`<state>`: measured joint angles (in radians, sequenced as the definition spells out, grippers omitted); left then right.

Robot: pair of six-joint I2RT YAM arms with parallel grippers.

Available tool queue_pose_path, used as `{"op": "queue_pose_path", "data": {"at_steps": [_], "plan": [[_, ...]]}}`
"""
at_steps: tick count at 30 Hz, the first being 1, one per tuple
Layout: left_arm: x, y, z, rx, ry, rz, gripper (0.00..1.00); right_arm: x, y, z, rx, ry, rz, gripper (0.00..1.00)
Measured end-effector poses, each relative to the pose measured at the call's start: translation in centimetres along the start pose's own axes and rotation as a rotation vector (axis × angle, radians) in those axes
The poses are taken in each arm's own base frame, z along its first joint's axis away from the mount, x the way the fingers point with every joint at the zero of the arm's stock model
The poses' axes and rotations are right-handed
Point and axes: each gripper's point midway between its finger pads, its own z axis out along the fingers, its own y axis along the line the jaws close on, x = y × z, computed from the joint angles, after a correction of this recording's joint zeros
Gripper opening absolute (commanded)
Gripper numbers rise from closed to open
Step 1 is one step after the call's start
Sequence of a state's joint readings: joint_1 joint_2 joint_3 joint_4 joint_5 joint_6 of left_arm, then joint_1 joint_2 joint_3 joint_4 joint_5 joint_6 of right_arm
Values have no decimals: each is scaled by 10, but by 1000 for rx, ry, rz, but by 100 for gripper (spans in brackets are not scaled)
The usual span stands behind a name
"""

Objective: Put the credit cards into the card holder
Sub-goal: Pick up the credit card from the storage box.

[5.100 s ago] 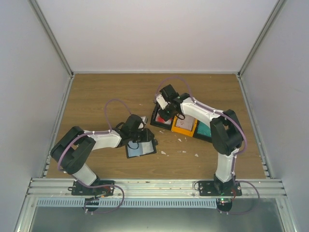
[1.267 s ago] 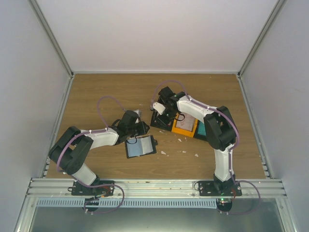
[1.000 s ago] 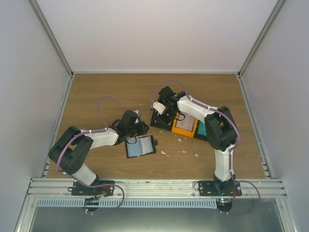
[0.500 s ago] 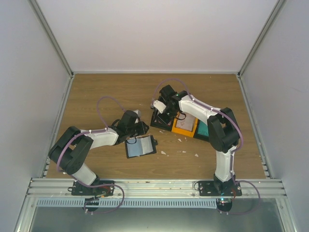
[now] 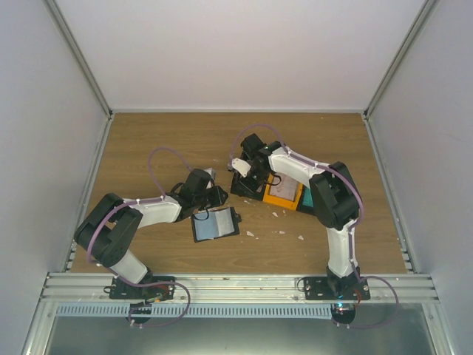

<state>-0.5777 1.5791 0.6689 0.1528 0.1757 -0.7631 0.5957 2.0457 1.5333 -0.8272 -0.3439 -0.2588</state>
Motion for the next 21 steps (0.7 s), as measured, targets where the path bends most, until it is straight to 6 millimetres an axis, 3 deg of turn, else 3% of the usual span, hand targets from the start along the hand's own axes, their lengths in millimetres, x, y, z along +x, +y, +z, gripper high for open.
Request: {"op": "queue_pose_path", "data": {"at_steps": [21], "plan": [[0, 0, 0, 0, 0, 10, 25, -9, 8, -13, -18, -54, -40, 26]]}}
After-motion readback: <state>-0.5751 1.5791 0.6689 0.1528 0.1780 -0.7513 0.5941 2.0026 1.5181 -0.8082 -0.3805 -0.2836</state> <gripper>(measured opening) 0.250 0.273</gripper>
